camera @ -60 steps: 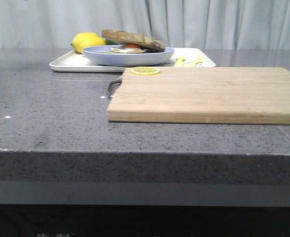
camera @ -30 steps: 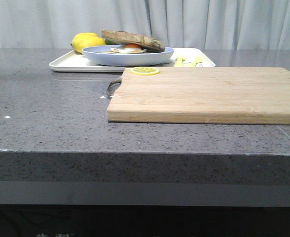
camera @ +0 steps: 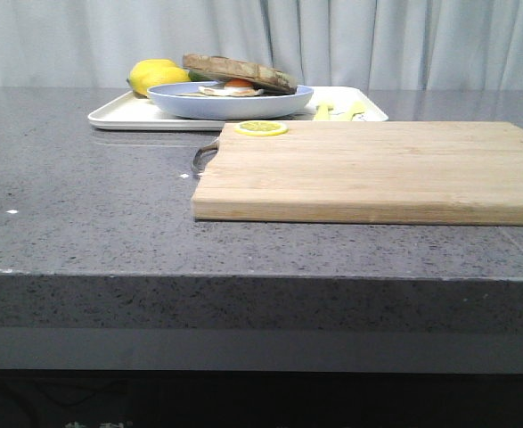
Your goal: Place bread and move sandwich to tray
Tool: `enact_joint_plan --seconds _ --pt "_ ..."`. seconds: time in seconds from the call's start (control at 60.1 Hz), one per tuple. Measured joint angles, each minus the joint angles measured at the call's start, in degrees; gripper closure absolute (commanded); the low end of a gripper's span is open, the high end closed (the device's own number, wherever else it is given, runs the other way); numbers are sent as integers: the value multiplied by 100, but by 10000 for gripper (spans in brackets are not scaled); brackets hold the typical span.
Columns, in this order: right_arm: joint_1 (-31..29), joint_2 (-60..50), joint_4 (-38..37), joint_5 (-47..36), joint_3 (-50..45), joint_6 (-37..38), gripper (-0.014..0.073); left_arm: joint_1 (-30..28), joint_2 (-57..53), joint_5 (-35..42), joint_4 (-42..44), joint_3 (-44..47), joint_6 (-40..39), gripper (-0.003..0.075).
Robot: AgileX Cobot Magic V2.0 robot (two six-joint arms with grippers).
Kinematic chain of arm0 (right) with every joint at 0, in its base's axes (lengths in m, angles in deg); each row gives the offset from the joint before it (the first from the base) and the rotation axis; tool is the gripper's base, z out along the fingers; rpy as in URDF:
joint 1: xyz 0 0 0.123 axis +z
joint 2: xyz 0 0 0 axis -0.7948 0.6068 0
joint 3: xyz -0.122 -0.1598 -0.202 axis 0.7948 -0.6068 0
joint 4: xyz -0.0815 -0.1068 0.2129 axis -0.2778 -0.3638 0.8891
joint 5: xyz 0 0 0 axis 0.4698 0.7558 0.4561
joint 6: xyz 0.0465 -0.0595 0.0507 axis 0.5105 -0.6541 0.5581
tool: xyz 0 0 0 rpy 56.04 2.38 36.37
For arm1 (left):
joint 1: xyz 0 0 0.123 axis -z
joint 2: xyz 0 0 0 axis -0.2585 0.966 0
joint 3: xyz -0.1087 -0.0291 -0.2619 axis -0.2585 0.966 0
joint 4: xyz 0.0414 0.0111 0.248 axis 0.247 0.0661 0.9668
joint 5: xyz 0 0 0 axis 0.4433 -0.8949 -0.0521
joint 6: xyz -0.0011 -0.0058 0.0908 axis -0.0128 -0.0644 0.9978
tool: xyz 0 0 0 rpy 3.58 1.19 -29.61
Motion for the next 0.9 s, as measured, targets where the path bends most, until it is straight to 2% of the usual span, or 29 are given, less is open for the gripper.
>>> enact_joint_plan --seconds 0.133,0.366,0.632,0.899 --pt "0 0 0 0 0 0 653 0 -1028 672 0 1285 340 739" --pt "0 0 0 0 0 0 653 0 -3080 1711 0 3512 432 739" --pt "0 0 0 0 0 0 653 0 -4560 1764 0 4709 446 739" --pt "0 0 0 0 0 0 653 0 -4748 1772 0 5415 446 739"
